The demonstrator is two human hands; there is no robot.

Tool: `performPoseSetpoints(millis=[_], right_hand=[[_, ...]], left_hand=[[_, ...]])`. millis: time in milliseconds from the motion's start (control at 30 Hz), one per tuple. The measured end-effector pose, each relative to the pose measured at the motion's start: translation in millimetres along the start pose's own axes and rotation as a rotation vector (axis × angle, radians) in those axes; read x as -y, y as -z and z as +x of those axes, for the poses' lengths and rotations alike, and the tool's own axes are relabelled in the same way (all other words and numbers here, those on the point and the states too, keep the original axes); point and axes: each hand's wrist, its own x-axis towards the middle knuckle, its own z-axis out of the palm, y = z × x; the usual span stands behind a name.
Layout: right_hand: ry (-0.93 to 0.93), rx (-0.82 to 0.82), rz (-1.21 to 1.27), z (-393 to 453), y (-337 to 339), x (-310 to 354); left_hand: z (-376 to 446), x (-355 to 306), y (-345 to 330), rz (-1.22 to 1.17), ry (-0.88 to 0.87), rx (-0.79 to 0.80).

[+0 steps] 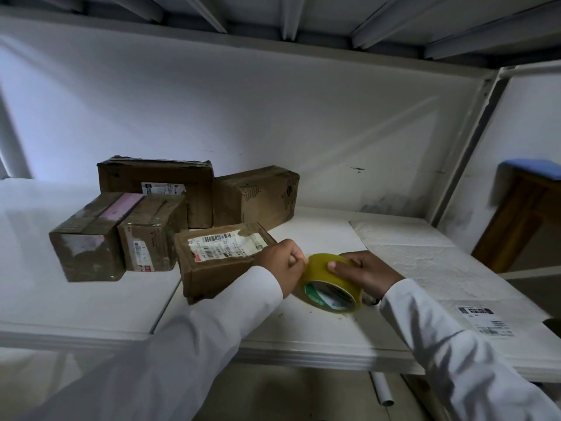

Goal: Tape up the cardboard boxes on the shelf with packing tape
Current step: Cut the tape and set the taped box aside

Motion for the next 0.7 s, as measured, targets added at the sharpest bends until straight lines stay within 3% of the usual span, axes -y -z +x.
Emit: performPoseSetpoints(millis=[100, 300, 433, 567, 700], right_hand=[[-0.034, -0.03, -0.127, 0.5, 3.6, 7.6], [-0.095, -0.08, -0.12, 1.1, 1.4, 21.3], [-0.088, -0.209, -0.219, 6.2, -1.3, 32.6], [-0.055, -0.277, -0.415, 8.2, -9.9, 36.0], [0.011, -0.308, -0.387, 4.4, -14.6, 44.9]], left_hand=[[-1.0, -4.5, 3.8, -0.103, 0.046, -0.005], [-6.5, -6.3, 19.6, -0.327, 0.13, 0.002], [-10.3, -12.1, 27.8, -0.442, 0.134, -0.044], [-9.9, -16.4, 42.1, -0.403, 0.03, -0.068], [-6.2, -10.6, 55.9, -0.435, 0.112, -0.069]])
